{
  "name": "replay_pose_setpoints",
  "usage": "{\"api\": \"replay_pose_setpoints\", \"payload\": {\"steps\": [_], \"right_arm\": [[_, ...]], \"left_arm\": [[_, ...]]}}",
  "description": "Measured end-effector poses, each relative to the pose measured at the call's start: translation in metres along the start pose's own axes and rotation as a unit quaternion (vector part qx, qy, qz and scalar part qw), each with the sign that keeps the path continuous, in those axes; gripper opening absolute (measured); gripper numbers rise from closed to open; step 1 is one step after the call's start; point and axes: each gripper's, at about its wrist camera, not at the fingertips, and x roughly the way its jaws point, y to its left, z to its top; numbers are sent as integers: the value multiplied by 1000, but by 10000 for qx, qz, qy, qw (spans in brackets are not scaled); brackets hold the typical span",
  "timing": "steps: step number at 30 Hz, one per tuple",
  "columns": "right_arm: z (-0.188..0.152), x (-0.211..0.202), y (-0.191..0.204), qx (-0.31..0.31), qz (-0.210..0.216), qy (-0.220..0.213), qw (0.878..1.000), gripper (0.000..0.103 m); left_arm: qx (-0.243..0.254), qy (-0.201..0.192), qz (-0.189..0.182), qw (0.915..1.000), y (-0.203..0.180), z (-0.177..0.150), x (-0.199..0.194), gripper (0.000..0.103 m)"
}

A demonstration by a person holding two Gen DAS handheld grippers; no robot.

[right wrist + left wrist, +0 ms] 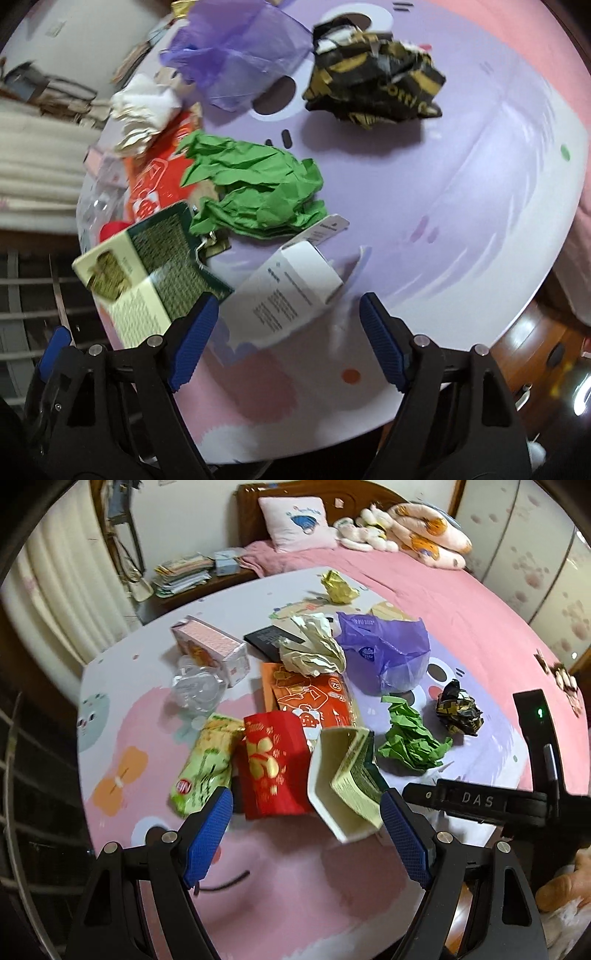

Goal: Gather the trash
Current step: 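Grasp the green-printed paper box with the left tool while the right tool grasps the white carton, then lift both held boxes and carry them over the trash bin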

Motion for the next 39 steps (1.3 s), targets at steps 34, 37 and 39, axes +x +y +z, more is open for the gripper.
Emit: {"api": "replay_pose_setpoints", "payload": {"steps": [34, 37, 39], "right_arm": [[-25, -66, 5, -1346, -269, -517, 9892, 35], [-36, -86, 5, -1805, -369, -669, 9806, 35], [-38, -99, 2, -1995, -322, -758, 9764, 35]], "left_arm": [[1048, 145, -841, 9908, -55, 6, 17, 17], [1037, -15, -808, 9913, -61, -6, -3, 17], [989, -130, -765, 9921, -69, -14, -16, 17]]}}
